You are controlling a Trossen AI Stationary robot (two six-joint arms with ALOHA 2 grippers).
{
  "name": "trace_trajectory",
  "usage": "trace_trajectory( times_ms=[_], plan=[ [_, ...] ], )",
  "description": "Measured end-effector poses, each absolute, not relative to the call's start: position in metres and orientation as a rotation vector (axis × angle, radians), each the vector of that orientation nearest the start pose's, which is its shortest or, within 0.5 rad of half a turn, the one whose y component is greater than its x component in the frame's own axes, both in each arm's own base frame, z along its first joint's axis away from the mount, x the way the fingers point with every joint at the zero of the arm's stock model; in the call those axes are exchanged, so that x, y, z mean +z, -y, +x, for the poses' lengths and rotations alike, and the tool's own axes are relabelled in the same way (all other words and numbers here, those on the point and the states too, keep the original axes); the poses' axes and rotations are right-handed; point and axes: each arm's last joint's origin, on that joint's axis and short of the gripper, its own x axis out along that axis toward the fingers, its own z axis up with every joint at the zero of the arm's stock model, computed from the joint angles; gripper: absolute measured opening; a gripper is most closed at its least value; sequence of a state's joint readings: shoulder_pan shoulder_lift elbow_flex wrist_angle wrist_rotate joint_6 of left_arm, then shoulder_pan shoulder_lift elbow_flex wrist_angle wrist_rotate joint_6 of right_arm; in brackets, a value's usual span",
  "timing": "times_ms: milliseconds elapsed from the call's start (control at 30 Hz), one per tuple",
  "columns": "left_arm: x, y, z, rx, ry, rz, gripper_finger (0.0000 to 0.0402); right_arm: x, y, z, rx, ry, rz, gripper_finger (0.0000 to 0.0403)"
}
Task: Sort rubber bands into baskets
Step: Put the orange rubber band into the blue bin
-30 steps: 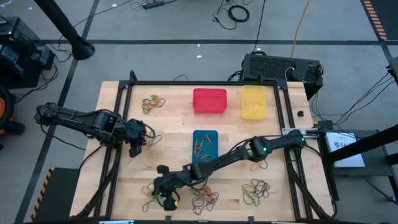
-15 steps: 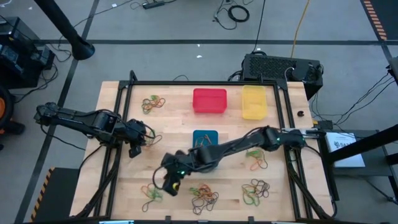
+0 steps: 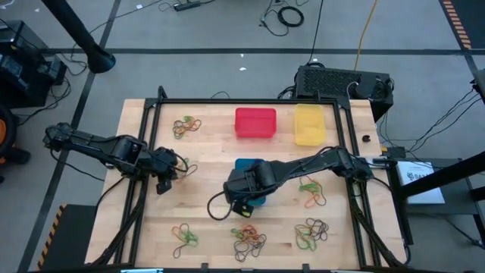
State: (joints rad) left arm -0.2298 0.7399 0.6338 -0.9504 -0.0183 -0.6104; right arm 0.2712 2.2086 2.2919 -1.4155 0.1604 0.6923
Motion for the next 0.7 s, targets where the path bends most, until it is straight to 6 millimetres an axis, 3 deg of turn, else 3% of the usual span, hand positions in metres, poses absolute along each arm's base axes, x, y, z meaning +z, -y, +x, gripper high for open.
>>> trace_trajectory(
  times_ms=[233, 400, 700],
  plan=[
    [0.231, 0.027, 0.12, 0.179, -1.053, -0.433, 0.0079, 0.283, -0.083, 0.435, -0.308, -1.299, 0.218, 0.0],
    [0.231, 0.027, 0.12, 0.24, -1.039, -0.498, 0.0079, 0.258, -0.066, 0.437, -0.191, -1.401, 0.188, 0.0],
    [0.231, 0.026, 0.12, 0.336, -1.018, -0.637, 0.0079, 0.225, -0.053, 0.435, -0.052, -1.485, 0.08, 0.0006]
  ],
)
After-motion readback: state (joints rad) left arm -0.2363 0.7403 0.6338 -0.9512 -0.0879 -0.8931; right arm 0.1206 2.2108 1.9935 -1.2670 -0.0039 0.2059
